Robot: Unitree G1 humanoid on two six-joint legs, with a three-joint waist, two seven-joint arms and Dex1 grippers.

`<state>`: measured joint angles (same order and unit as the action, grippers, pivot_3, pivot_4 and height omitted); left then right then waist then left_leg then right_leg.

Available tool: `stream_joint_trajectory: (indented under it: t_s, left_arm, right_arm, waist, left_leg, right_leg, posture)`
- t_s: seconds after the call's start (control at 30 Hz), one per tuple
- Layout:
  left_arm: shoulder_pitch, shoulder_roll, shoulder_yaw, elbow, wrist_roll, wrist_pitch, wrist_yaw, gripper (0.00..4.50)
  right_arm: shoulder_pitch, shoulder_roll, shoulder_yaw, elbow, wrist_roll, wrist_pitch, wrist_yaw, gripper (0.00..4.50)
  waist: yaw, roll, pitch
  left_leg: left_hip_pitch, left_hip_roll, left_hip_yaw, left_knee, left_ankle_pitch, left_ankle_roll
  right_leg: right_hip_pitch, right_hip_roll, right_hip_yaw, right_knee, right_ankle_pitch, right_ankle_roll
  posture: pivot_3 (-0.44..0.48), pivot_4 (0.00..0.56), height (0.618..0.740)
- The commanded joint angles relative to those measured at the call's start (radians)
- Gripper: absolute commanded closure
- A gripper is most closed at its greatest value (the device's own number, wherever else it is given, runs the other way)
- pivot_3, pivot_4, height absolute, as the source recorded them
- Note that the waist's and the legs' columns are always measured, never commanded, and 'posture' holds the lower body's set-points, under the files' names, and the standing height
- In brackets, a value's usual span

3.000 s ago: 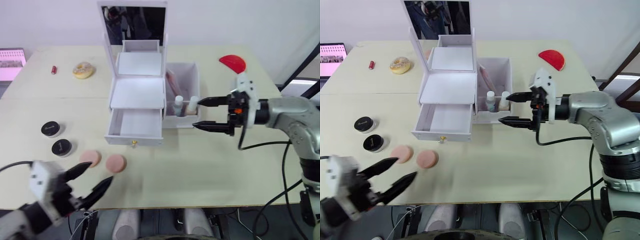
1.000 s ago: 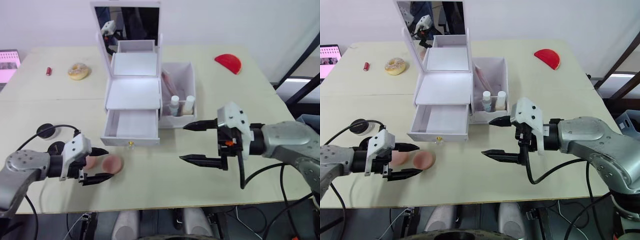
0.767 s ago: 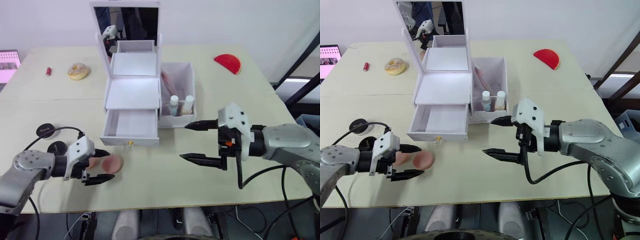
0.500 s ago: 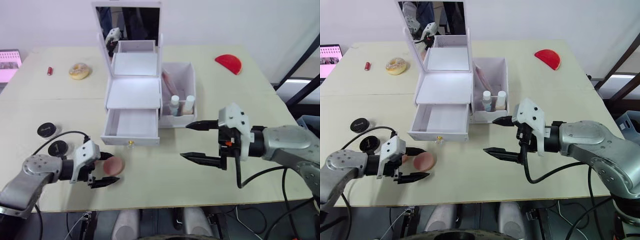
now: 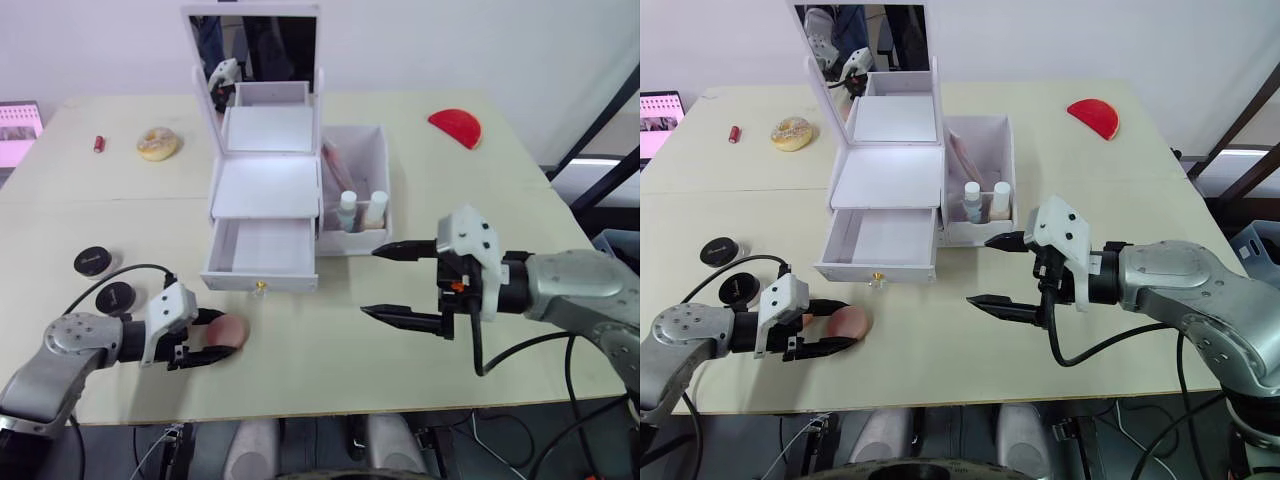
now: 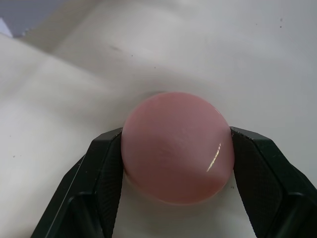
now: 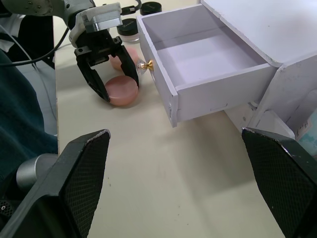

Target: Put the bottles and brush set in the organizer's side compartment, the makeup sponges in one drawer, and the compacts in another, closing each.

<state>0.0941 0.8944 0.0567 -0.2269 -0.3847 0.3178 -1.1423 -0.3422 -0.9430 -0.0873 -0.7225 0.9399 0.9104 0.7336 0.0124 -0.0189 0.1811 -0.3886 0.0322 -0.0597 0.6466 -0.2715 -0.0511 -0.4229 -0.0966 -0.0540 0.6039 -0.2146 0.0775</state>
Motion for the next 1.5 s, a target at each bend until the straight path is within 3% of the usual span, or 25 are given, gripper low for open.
stream_joint_trajectory:
  t_s: [0.03,0.3,0.53,0.63,0.83,1.0,1.2,1.5]
  left_arm:
    - [0.024,0.017,0.025,-0.011,-0.021,0.016,-0.022,1.85]
    - [0.064,0.129,0.264,-0.112,-0.16,0.14,-0.071,1.85]
    - [0.109,0.246,0.445,-0.127,-0.175,0.202,-0.151,1.85]
    - [0.062,0.285,0.474,-0.098,-0.19,0.223,-0.166,1.85]
    - [-0.226,0.305,0.339,-0.027,-0.247,0.268,-0.149,1.85]
    - [-0.454,0.236,0.142,0.02,-0.214,0.26,-0.142,1.85]
    - [-0.614,0.152,-0.034,0.116,-0.125,0.207,-0.178,1.85]
    - [-0.75,0.097,-0.16,0.25,-0.014,0.122,-0.276,1.85]
  right_arm:
    - [-0.016,-0.006,-0.03,-0.013,0.008,-0.015,0.004,0.0]
    - [-0.019,-0.002,-0.025,-0.01,0.013,-0.017,0.011,0.0]
    - [-0.04,-0.001,-0.015,0.017,0.0,-0.029,0.04,0.0]
    - [-0.05,0.001,-0.009,0.028,-0.007,-0.034,0.051,0.0]
    - [-0.065,0.017,0.015,0.041,-0.029,-0.044,0.054,0.0]
    - [-0.067,0.033,0.023,0.035,-0.035,-0.043,0.042,0.0]
    - [-0.053,0.042,0.01,0.01,-0.022,-0.032,0.007,0.0]
    - [-0.027,0.054,-0.006,-0.03,0.006,-0.019,-0.055,0.0]
  waist:
    - [-0.001,0.0,0.0]
    - [0.0,0.0,0.0]
    - [0.0,0.0,0.0]
    - [0.0,0.0,0.001]
    - [-0.001,0.0,0.001]
    - [-0.001,0.0,0.001]
    - [-0.001,-0.001,0.001]
    - [-0.003,-0.001,0.001]
  left_leg:
    - [0.0,0.0,0.0,0.0,0.0,0.0]
    - [0.0,0.001,0.0,0.0,0.0,0.0]
    - [0.0,0.001,0.0,0.0,0.0,0.0]
    - [-0.001,0.001,0.0,0.0,0.0,0.0]
    - [-0.001,0.001,0.0,0.0,0.0,0.0]
    - [-0.001,0.0,0.0,0.0,0.0,0.0]
    - [-0.001,0.0,0.0,0.0,0.0,0.0]
    - [0.0,0.0,0.0,0.001,0.0,0.0]
  right_leg:
    - [0.0,0.0,0.0,0.0,0.0,0.0]
    - [-0.001,0.001,0.0,0.001,0.0,0.0]
    - [-0.001,0.001,0.0,0.0,0.0,0.001]
    - [-0.001,0.001,0.0,0.0,-0.001,0.001]
    - [-0.001,0.001,0.0,0.0,-0.001,0.001]
    - [-0.001,0.001,0.0,0.001,0.0,0.0]
    - [-0.001,0.001,0.0,0.002,0.0,0.0]
    - [-0.001,0.002,0.001,0.006,0.0,0.0]
  posture:
    - [0.0,0.15,0.739]
    - [0.0,0.15,0.739]
    - [0.0,0.15,0.739]
    - [0.0,0.15,0.739]
    - [0.0,0.15,0.739]
    - [0.0,0.15,0.739]
    - [0.0,0.15,0.739]
    - [0.0,0.15,0.739]
